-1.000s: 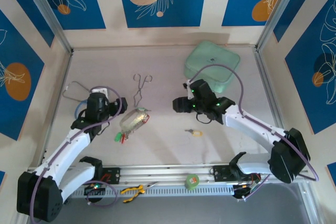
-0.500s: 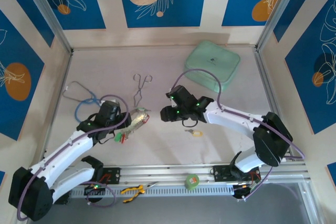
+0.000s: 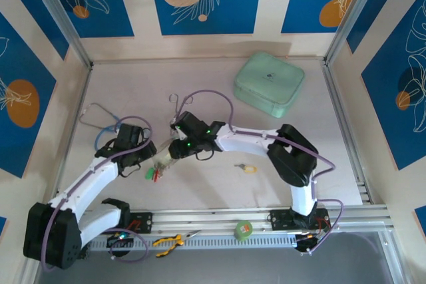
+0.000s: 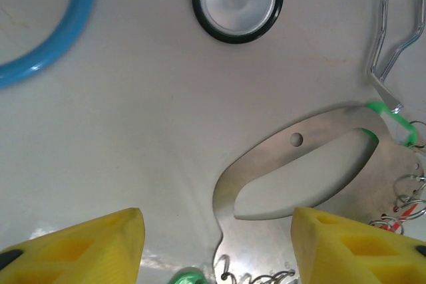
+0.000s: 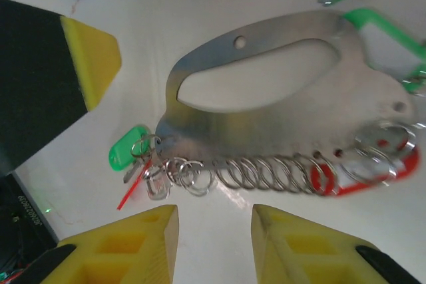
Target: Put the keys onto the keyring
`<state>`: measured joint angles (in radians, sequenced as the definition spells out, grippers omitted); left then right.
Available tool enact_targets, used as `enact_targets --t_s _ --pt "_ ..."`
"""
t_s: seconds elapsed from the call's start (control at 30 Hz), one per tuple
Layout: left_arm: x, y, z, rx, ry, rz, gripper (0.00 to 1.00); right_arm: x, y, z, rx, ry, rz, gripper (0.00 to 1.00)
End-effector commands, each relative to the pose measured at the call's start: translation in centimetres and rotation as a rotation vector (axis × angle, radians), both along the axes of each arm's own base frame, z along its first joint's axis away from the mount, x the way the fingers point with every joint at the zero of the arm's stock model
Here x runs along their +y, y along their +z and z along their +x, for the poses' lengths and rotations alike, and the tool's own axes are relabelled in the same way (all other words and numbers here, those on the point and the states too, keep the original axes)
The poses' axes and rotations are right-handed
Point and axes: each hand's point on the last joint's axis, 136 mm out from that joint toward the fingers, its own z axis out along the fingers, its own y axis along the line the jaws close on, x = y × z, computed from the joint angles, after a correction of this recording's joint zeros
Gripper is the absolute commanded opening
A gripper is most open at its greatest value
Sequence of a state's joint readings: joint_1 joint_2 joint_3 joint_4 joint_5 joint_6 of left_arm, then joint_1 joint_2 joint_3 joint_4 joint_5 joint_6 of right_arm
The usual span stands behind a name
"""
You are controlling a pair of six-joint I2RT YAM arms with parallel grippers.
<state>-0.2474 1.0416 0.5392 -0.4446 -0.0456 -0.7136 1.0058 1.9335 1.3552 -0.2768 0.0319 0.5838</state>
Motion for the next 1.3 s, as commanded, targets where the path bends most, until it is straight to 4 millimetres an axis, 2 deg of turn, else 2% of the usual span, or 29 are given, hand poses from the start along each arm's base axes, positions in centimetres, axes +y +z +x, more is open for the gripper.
enact_targets --t_s 0.0,0.13,0.33,0.5,0.6,1.27 --pt "-1.3 -0.3 0.7 0.012 0.001 -0.115 0.56 1.5 -0.4 -0.3 -0.007 0.073 0.0 0.34" --pt "-1.8 -1.1 1.0 0.035 -0.006 -0.136 0.47 1.8 -1.7 0.2 -0.01 0.091 -0.05 0.34" --pt "-1.3 -2.0 0.5 0.055 -0.001 -0.11 0.4 1.6 -2.8 0.1 0.009 0.091 -0.076 0.34" --pt "-0.8 -2.6 0.0 0.07 0.01 -0.085 0.39 1.6 -3.5 -0.2 0.029 0.092 -0.085 0.31" --pt "-0.6 -2.7 -0.1 0.075 0.017 -0.078 0.39 1.7 -3.8 -0.3 0.038 0.098 -0.091 0.27" --pt "-0.2 -3.4 -0.5 0.093 0.024 -0.058 0.37 1.1 -5.4 0.0 0.0 0.084 -0.21 0.26"
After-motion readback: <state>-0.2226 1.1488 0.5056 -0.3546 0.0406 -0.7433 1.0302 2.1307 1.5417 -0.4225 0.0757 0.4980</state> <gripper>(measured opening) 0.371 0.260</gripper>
